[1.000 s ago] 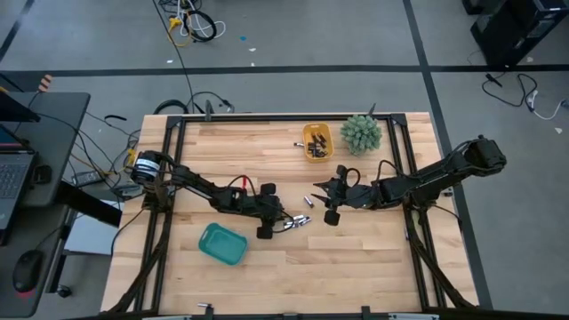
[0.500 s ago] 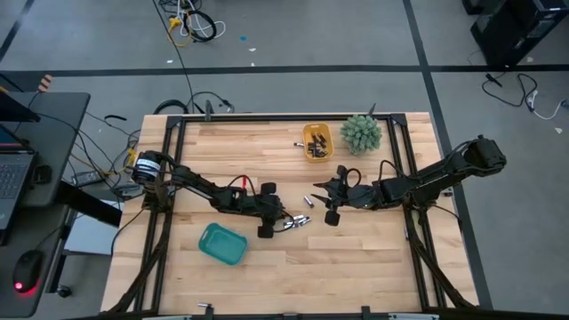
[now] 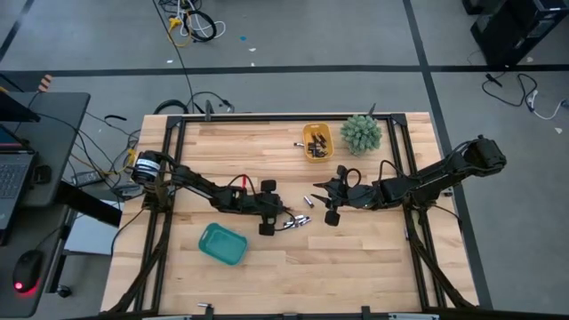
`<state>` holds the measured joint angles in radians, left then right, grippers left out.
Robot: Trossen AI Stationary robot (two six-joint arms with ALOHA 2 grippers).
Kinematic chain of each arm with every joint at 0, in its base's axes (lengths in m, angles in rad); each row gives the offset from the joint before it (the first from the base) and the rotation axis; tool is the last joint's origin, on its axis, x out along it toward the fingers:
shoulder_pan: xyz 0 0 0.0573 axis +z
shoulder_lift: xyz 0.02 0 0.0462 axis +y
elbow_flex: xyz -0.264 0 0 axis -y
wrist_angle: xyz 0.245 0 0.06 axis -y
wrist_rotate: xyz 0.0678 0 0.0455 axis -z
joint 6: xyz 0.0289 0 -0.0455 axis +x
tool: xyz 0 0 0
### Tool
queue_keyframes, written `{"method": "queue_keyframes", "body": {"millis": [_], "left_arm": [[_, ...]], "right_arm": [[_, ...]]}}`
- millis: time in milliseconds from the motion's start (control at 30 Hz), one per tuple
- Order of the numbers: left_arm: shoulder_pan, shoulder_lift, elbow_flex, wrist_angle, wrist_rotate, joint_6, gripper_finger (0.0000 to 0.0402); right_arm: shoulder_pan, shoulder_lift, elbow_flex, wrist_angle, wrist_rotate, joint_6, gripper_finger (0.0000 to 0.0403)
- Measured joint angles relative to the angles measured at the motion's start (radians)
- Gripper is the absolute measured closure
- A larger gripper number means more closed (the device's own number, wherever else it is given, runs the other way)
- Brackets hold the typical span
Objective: Sort batteries
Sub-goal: Put the black battery into the yellow bin
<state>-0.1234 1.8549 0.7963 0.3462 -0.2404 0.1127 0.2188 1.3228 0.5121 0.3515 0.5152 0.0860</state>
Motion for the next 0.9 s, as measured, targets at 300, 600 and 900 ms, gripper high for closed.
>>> {"method": "queue_keyframes", "body": {"millis": [300, 600, 900], "left_arm": [[0.0, 0.0, -0.001, 0.008, -0.002, 0.0, 0.0401], [0.0, -0.001, 0.002, -0.021, 0.01, 0.008, 0.04], [0.0, 0.001, -0.003, -0.013, 0.007, 0.023, 0.034]], "right_arm": [[0.0, 0.0, 0.0, 0.001, 0.0, 0.0, 0.0266], [0.0, 0.0, 0.0, 0.004, 0.0, 0.0, 0.0266], [0.0, 0.0, 0.0, 0.014, -0.001, -0.003, 0.0266]]}}
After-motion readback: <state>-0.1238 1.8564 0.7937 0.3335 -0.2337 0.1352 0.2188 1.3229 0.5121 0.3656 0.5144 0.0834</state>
